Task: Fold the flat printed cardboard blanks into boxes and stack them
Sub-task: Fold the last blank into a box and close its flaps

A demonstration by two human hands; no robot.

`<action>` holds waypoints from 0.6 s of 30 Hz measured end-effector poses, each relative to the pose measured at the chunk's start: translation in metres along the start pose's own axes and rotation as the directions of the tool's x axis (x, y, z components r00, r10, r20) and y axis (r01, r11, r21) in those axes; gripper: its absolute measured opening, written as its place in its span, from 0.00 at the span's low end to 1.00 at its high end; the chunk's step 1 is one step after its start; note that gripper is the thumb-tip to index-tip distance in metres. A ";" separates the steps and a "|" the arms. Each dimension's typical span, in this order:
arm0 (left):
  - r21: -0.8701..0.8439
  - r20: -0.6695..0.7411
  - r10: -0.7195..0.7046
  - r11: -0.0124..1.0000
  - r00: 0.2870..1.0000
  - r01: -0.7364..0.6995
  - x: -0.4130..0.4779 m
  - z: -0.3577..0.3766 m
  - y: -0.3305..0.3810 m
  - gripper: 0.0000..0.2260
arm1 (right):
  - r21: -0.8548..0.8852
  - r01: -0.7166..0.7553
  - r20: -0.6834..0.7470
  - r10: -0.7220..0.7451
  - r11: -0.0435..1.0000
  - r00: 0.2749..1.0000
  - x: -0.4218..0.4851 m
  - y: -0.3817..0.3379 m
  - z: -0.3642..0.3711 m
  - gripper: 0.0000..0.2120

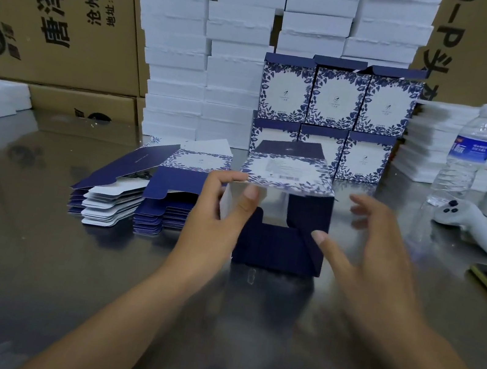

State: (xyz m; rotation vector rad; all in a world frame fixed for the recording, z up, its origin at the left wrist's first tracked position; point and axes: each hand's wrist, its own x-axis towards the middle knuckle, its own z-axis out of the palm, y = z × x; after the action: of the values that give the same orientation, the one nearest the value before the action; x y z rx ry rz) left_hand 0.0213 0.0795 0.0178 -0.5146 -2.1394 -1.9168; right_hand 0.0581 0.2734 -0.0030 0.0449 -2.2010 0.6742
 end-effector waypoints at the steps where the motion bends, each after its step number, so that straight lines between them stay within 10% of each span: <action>1: 0.007 0.028 0.025 1.000 0.999 -0.025 -0.002 0.002 0.000 0.23 | 0.050 0.056 -0.033 -0.055 0.997 0.998 0.001 -0.003 -0.001 0.27; 10: -0.063 0.386 0.108 0.994 0.916 -0.090 -0.001 0.001 -0.010 0.35 | 0.104 0.086 -0.197 -0.065 0.991 0.978 0.012 -0.006 -0.015 0.19; 18: 0.059 0.258 0.149 0.984 0.955 -0.170 0.003 0.005 -0.028 0.13 | 0.083 0.156 -0.309 -0.123 0.984 0.943 0.010 -0.008 -0.018 0.18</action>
State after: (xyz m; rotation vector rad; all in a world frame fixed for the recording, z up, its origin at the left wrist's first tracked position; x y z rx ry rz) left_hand 0.0078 0.0825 -0.0075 -0.9303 -2.2354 -1.7500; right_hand 0.0662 0.2774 0.0168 0.1417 -1.8473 0.6701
